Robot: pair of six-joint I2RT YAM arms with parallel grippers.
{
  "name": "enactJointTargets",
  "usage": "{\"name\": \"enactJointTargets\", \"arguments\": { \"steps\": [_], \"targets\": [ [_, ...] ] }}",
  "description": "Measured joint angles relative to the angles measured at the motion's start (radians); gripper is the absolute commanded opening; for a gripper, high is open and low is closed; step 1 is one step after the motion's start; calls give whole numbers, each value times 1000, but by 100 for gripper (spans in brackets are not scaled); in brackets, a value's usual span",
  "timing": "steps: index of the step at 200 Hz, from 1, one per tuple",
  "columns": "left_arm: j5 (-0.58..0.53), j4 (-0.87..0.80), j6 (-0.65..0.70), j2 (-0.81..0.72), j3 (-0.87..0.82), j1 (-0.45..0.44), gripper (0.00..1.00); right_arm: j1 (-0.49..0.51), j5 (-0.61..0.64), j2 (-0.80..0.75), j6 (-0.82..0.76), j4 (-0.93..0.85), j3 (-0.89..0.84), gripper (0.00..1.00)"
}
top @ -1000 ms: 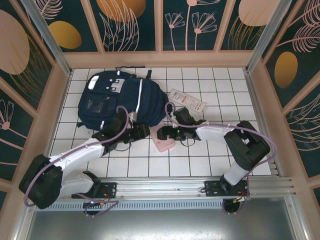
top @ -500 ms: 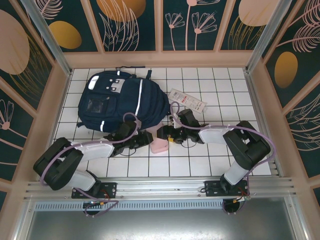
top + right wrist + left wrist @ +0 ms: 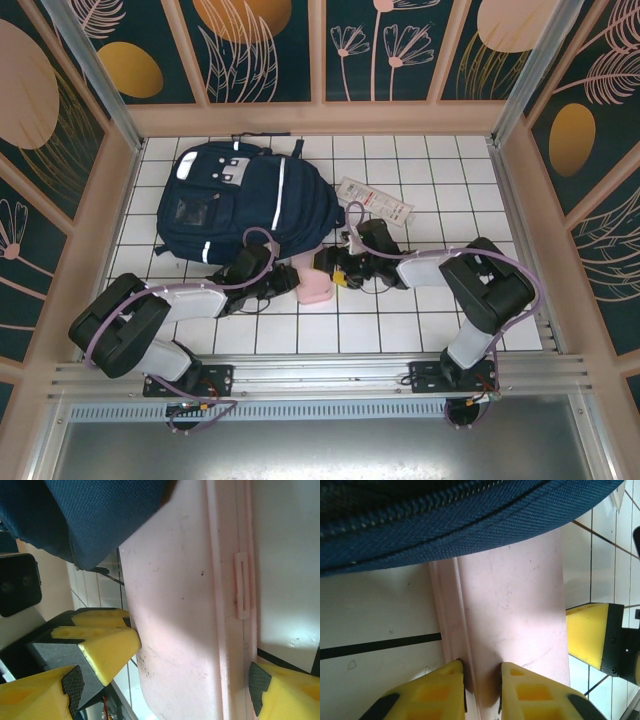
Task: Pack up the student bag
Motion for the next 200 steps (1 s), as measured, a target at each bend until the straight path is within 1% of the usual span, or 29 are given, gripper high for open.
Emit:
{"name": "enactJointTargets", "arguments": {
  "steps": [28, 47, 72, 99, 130, 155, 185, 200],
  "targets": [
    [6, 25, 5, -2, -13, 4, 15, -1, -1, -9, 68, 57, -35, 83],
    [8, 30, 18, -6, -15, 5, 14, 11, 0, -30, 90, 47, -55, 82],
    [42, 44, 45, 2, -15, 5, 13, 48, 25, -91, 72, -63, -65, 82],
    [113, 99, 68, 56, -1, -2, 12, 71, 70, -178, 31, -198, -88, 83],
    [162, 120, 88, 108, 34, -37, 11, 74, 186, -263, -9, -346, -93, 84],
    [194, 126, 100, 129, 50, -52, 10, 69, 260, -298, -10, -389, -97, 84],
    [219, 134, 113, 145, 55, -55, 10, 66, 309, -314, -13, -412, -99, 83],
    [218, 97, 116, 161, 51, -59, 9, 61, 335, -336, -15, -435, -99, 84]
  ]
}}
